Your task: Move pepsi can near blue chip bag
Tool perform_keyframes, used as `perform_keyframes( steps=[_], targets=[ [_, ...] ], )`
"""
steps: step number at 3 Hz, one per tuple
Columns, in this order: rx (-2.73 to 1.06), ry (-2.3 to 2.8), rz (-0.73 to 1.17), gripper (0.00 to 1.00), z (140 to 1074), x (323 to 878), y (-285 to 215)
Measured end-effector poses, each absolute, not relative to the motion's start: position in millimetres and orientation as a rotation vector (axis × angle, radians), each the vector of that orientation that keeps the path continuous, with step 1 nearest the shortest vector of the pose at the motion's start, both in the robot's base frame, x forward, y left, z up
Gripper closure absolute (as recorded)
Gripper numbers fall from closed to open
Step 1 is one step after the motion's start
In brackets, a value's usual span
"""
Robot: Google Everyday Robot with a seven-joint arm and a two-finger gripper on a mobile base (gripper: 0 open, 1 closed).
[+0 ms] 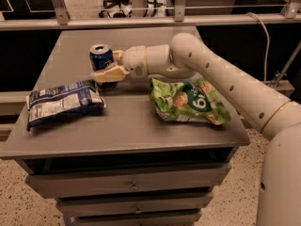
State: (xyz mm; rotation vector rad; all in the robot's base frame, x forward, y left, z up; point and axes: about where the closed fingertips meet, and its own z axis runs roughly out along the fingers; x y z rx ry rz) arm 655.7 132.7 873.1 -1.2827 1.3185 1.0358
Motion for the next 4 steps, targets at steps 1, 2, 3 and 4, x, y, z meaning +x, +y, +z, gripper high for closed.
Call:
perform_keyframes(
  steps=[1, 2, 3, 4],
  targets=[
    [-1.274, 1.31, 1.023, 0.31, 875, 658, 133],
    [-1.265, 1.302, 0.981, 0.01, 880, 670, 124],
    [-1.259, 1.301, 0.955, 0.0, 883, 678, 117],
    [-1.223, 1.332, 0.83, 0.0, 894, 707, 79]
  ],
)
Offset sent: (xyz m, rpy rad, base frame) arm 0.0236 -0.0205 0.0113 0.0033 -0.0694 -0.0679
